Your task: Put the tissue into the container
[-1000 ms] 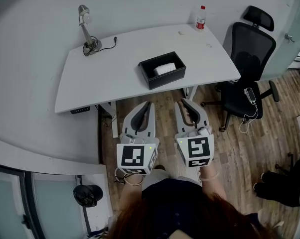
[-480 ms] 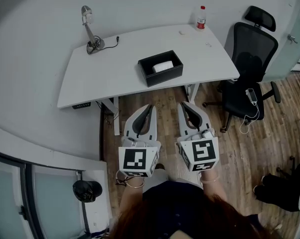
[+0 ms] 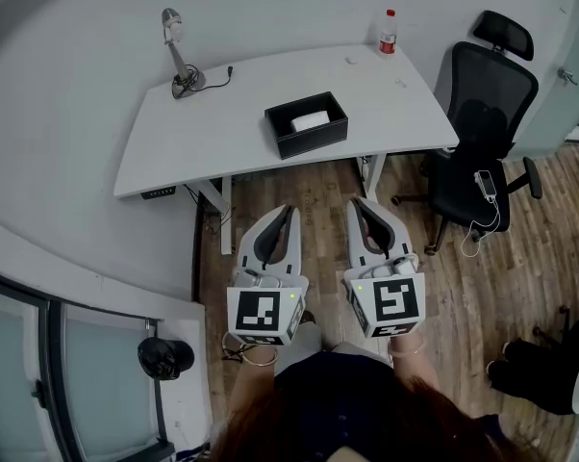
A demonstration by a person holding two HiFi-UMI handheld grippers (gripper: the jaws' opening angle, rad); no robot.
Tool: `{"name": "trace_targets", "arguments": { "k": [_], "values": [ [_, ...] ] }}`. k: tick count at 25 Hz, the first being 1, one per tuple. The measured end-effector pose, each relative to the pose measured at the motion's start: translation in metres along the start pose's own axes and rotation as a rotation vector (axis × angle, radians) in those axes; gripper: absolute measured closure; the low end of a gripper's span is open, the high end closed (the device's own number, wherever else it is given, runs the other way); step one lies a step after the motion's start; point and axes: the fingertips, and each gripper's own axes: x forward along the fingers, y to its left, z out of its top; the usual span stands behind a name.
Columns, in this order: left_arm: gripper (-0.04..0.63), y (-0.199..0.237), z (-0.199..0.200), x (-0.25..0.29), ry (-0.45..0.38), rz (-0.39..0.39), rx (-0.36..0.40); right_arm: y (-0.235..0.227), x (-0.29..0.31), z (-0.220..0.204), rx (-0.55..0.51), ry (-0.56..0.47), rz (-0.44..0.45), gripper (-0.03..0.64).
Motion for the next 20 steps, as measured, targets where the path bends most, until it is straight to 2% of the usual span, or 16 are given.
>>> {"name": "trace_targets", "arguments": {
  "k": [10, 20],
  "values": [
    [0.560, -0.017, 0.003, -0.019, -0.009, 0.013, 0.003, 0.000, -0.024, 0.012, 0.008, -0.061, 0.024, 0.597],
    [0.558, -0.011, -0.001, -0.017, -0.007, 0.001, 0.027, 0.004, -0.016, 0.014, -0.004, -0.069, 0.027, 0.597]
  ]
}}
